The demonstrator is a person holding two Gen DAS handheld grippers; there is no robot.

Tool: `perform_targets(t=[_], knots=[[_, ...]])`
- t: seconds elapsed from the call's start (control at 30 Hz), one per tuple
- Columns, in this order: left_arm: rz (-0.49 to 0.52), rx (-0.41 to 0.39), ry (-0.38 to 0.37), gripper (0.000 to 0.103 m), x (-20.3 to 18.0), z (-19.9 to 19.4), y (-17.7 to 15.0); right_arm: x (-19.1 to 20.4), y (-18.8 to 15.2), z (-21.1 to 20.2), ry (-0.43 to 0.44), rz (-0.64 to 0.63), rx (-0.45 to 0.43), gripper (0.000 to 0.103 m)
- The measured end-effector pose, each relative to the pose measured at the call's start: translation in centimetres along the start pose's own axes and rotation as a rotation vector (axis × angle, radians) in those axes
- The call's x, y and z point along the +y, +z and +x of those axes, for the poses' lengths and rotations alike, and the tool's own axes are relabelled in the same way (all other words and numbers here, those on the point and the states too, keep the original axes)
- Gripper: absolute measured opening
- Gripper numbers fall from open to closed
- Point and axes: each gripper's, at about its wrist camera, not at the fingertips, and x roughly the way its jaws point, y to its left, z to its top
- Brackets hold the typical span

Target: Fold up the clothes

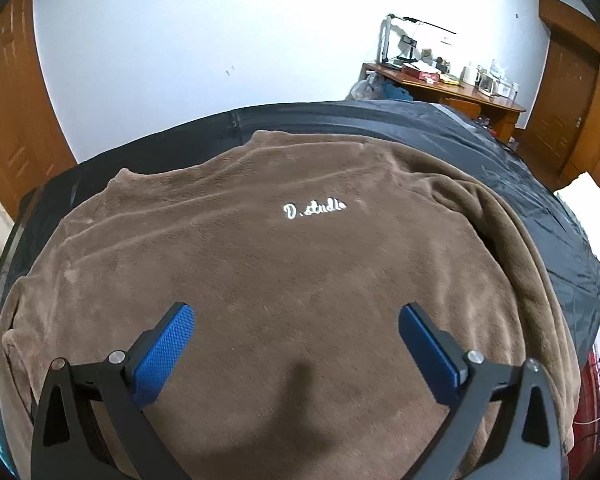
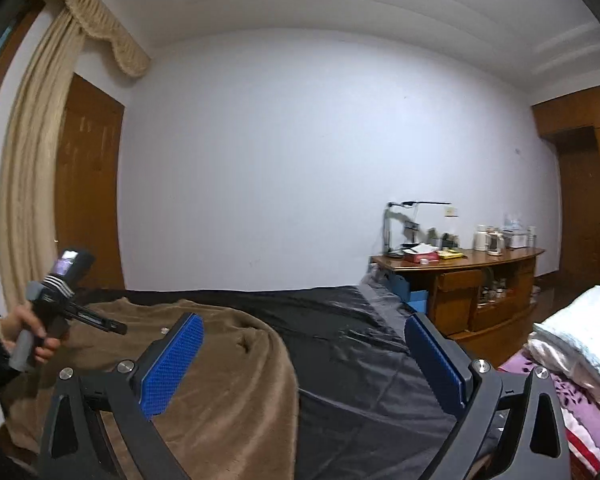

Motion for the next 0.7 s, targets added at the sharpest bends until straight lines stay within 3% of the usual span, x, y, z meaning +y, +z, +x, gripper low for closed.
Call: perform_targets(t=[0.17,0.43,0.53,0.6,0.7], knots=[[-0.004,0.014,0.001,0.103,-0.1,0.1,-0.8,0.1,-3.4,0.4,0.200,-0.049,0.219,0.102],[-0.022,0.031,-0.013,0.103,-0.4,0.5,-1.3,6.0,-7.9,-0.1,0.421,-0.291,0.417,0.099],[-0.019,0.036,-0.011,0.103,-0.4,0.7,-1.6,8.1,-9.7,0.5,0.428,-0.382,0.481,0.079],[-0.029,0.045,-0.008,0.103,-0.1,1.1,-1.7,8.5,-10.6,1.9,0.416,-0.392,0.525,0.055],[-0.051,0.060,-0.008,0.103,0.7,1.6,-1.9,8.4,-10.8,3.3,0.395,-0.374,0.545,0.044]])
